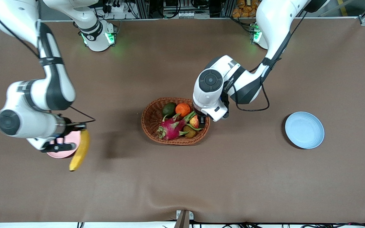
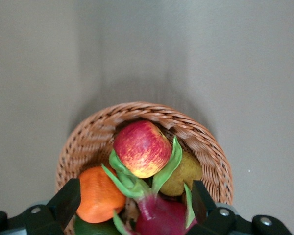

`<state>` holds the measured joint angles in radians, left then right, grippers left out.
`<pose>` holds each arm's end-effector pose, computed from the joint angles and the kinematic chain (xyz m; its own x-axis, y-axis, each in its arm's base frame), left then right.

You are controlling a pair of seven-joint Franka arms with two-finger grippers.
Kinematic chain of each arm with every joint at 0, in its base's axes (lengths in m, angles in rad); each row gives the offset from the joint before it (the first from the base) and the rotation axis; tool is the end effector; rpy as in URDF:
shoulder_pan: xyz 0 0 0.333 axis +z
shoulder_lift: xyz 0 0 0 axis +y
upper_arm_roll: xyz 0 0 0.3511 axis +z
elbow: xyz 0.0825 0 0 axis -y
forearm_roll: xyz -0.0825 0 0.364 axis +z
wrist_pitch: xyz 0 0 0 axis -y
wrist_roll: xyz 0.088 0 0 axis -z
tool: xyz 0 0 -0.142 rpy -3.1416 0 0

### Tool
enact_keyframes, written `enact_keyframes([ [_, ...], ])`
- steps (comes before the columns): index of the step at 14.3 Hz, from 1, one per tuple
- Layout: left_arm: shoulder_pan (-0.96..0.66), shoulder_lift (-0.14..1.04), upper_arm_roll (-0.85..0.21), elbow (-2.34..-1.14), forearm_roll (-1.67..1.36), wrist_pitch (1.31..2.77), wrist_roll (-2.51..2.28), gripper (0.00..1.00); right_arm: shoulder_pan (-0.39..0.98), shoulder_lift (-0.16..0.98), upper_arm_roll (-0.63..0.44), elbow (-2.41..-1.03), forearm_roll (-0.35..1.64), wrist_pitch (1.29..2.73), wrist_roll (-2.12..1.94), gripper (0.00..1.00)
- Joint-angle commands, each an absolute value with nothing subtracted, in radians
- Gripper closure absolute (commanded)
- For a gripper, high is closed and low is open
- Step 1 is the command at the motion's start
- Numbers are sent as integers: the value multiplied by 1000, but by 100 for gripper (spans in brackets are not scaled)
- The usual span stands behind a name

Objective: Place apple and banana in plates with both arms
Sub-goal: 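Lift the banana with the right gripper and carry it to the pink plate, then lower the banana onto the pink plate and open the right gripper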

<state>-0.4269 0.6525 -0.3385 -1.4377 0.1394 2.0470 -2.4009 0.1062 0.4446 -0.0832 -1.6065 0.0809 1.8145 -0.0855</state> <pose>0.5564 -0.4544 0.3257 -0.0658 0.9966 -0.0494 0.9961 0.0627 -0.0628 0.6382 0.0303 0.3616 0.9695 0.0877 -0.2290 0.0769 -0.9955 -0.0558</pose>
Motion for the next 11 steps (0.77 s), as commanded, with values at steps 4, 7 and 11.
enact_keyframes([
  [4, -442, 715, -333, -1397, 121, 2091, -2598, 0, -70, 365, -64, -1747, 25, 1830, -273, 100],
  [7, -430, 733, -331, -1397, 103, 2123, -2620, 0, -149, 419, -64, -1747, 25, 1922, -398, 100],
  [11, -425, 742, -330, -1401, 106, 2170, -2614, 0, -167, 457, -63, -1741, 26, 1948, -446, 1],
])
